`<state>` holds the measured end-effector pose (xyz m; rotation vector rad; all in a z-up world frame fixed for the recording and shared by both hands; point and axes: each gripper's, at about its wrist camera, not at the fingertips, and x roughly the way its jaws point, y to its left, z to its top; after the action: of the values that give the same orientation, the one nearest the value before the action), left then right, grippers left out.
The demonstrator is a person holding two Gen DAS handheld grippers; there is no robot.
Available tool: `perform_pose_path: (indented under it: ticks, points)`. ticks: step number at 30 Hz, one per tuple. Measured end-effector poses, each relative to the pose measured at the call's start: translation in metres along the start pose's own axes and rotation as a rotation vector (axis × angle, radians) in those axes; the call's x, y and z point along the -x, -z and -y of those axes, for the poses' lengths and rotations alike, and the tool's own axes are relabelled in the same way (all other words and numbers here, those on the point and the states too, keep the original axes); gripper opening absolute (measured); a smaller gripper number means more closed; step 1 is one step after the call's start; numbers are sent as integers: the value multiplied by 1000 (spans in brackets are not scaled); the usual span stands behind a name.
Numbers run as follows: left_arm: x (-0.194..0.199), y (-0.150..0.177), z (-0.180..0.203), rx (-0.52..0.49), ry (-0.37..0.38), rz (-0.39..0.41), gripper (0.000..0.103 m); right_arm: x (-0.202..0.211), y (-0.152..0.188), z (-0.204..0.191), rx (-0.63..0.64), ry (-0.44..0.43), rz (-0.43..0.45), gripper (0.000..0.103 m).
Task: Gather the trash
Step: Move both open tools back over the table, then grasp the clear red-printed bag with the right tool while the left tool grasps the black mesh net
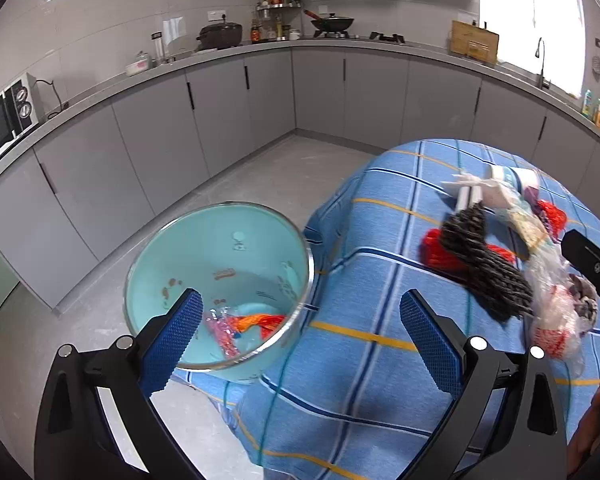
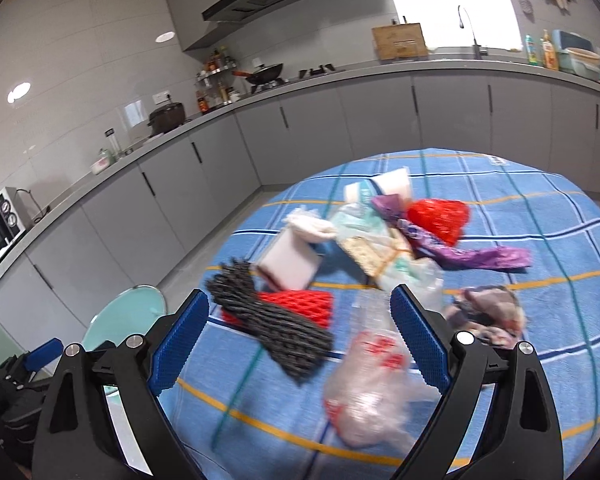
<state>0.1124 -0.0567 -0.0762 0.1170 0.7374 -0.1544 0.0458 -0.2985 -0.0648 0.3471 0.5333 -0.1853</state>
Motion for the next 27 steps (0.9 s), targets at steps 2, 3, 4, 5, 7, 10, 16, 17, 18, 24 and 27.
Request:
perform_pose_path:
  ticks: [2,3,4,5,7,10,16,17,18,24,27]
  points:
    - [2,2,8,-10,13,-1,97,5,2,11,-10,21,-1,91]
    - [3,4,13,-15,22,-3,97,7,4,15,-13,32,-2,91]
    - [4,6,17,-21,33,-6,97,9,5,20,-18,43,-2,91]
    - [5,7,22,-26,42,-9,97,11,7,26,-25,52,-3,91]
    - [6,11,29,-34,55,-14,97,14,10,37,-37,66,-5,91]
    - [8,17,41,-50,73,-22,97,20,13,52,-50,87,-9,90]
    - [9,26,61,-68,91,-34,97,26,21,68,-63,89,-35,84]
    - [8,27,63,-70,92,-40,97,24,23,69,-64,81,-50,80]
    - [7,29,65,-71,93,-45,97,21,24,71,-68,71,-64,78]
    - [0,28,65,-57,77,-51,97,7,24,63,-81,13,-115,76]
    - [-3,26,59,-39,73,-49,97,-9,24,57,-72,-23,-164,76]
